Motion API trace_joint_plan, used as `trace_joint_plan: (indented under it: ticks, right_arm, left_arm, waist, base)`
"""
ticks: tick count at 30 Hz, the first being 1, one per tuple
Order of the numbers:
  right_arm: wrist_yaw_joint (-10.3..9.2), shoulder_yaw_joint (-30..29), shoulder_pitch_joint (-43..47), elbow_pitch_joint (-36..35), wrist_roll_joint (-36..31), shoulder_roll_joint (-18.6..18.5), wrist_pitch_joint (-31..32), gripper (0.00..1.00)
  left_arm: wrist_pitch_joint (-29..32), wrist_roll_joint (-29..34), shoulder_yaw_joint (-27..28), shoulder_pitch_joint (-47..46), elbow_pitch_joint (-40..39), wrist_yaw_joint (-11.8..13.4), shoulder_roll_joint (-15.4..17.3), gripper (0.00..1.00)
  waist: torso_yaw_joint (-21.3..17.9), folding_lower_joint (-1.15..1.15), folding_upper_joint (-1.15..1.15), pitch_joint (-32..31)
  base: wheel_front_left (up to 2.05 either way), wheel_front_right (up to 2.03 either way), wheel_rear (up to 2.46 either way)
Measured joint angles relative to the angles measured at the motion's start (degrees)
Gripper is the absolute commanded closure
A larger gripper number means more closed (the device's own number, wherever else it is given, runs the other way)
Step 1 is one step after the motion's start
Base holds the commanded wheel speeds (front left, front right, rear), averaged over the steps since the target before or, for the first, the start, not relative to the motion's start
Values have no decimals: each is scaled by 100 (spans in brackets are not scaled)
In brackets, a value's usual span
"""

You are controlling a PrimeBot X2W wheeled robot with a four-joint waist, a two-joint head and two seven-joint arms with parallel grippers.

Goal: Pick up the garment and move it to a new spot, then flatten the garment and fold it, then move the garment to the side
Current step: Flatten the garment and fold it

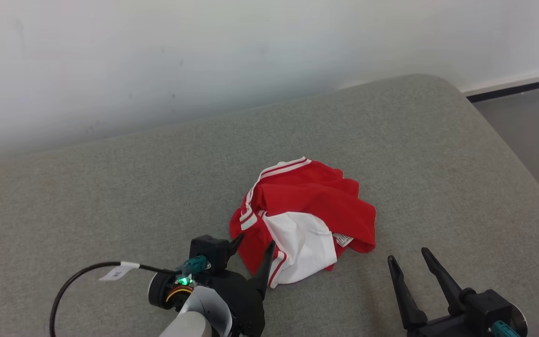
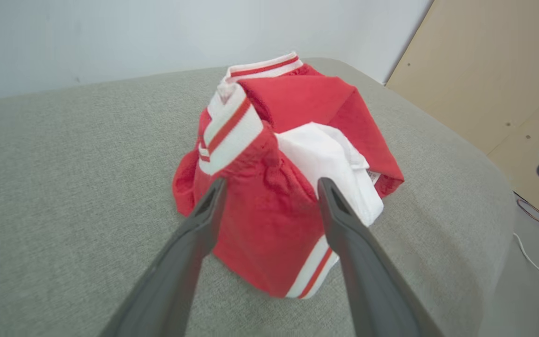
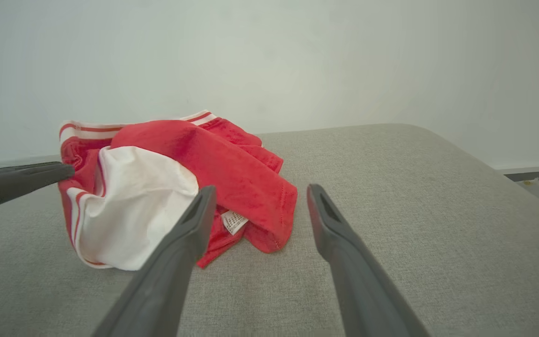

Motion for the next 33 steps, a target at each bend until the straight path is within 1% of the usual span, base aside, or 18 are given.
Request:
trace_joint_plan:
  ticks: [3,6,7,8,10,15,18,22,25,27,29,30,33]
  right_arm:
    - [0,15,-73,-4,18,-4,-1,0]
    - [0,32,-172,-24,33,-1,-1,0]
    - [0,30,-195,-22,34,0,0,0]
    - [0,27,-218,-25,35,3,-1,0]
    - [0,21,-232,-31,41,21,0,0]
    - [0,16,-231,-18,74,45,0,0]
    - [0,13,-219,14,75,64,-1,0]
    - [0,27,-173,73,76,94,0,0]
    - [0,60,-97,114,82,125,0,0]
    - [0,81,-106,122,85,144,0,0]
    - [0,99,-110,131,96,175,0,0]
    - [0,99,-110,131,96,175,0,0]
    - [0,107,-110,145,112,186,0,0]
  left_arm:
    - [136,-99,-37,-85,178,112,1,0]
    - [161,-155,-70,-185,328,166,1,0]
    - [163,-158,-75,-218,368,182,1,10]
    - [145,-159,-86,-247,409,189,2,51]
    - [126,-159,-103,-316,483,179,0,100]
    - [112,-238,-105,-337,599,142,27,100]
    - [64,-508,1,-328,410,-20,27,100]
    - [124,-1262,189,-284,-104,-354,11,100]
    - [349,-1960,292,-303,-538,-457,11,100]
    - [538,-2531,324,-426,-806,-449,10,100]
    - [702,-3103,338,-679,-1054,-377,10,100]
    - [702,-3103,338,-679,-1054,-377,10,100]
    - [832,-3949,301,-1166,-1329,-159,12,100]
  waist:
    - [-66,0,0,85]
    - [-125,0,0,179]
    - [-144,0,0,211]
    - [-162,0,0,240]
    - [-196,0,0,292]
    - [-254,0,0,330]
    - [-258,-1,0,271]
    - [-265,-1,0,139]
    - [-284,-1,0,13]
    - [-316,-2,0,-57]
    - [-372,-1,0,-102]
    - [-372,-1,0,-102]
    - [-460,-1,0,-162]
  base:
    - [0,0,0]
    - [0,0,0]
    - [0,0,0]
    - [0,0,0]
    - [0,0,0]
    - [0,0,0]
    - [0,0,0]
    - [0,0,0]
    - [0,0,0]
    - [0,0,0]
    - [0,0,0]
    - [0,0,0]
    - [0,0,0]
